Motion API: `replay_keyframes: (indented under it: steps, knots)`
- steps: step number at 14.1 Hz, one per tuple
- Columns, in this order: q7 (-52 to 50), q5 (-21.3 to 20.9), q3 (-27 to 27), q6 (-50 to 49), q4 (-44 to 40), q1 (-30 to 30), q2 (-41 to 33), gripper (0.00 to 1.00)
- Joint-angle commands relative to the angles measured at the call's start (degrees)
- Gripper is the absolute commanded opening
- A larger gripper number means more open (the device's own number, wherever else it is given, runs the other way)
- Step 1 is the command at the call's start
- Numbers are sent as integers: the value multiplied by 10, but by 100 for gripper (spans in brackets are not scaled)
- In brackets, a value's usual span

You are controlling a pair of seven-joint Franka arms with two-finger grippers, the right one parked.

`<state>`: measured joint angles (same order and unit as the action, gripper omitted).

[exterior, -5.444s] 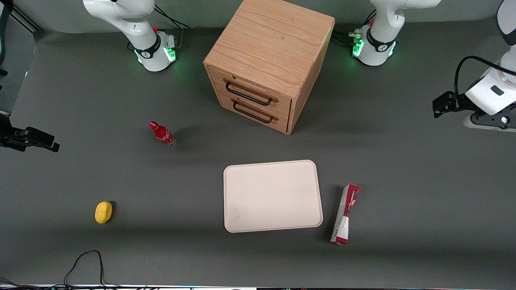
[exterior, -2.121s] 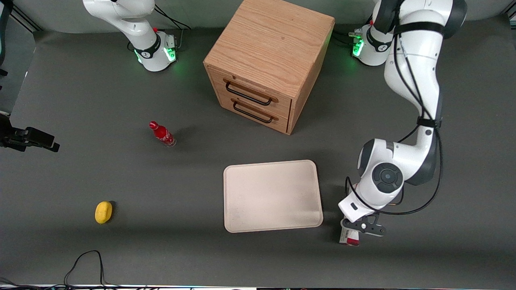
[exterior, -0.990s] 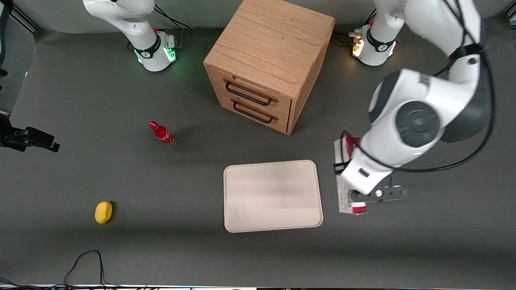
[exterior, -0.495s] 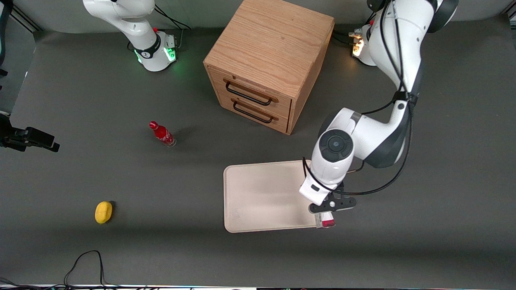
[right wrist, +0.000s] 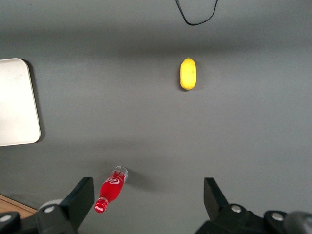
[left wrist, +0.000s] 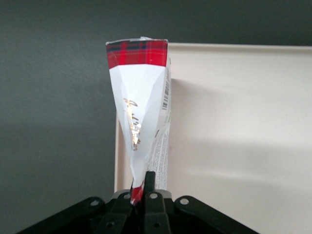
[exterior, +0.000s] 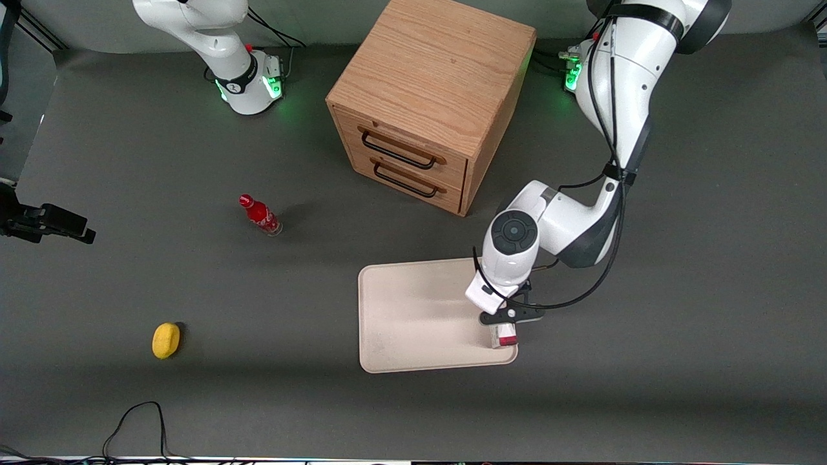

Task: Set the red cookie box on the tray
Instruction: 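Lower the box onto the tray and open the left gripper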

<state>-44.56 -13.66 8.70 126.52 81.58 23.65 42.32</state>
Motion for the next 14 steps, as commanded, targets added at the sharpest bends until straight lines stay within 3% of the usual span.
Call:
replay_keyframes:
  steps: [1, 5, 7, 8, 12, 14]
  knots:
    - [-26, -29, 4, 8, 27, 2, -22, 0]
    - [-46, -45, 4, 35, 27, 2, -7, 0]
    - [-47, -45, 4, 35, 26, 1, -7, 35]
    - [-47, -45, 4, 36, 25, 0, -8, 99]
    - [-41, -44, 2, 19, 20, -6, -35, 100]
    - [-36, -39, 3, -52, 20, -27, -84, 100]
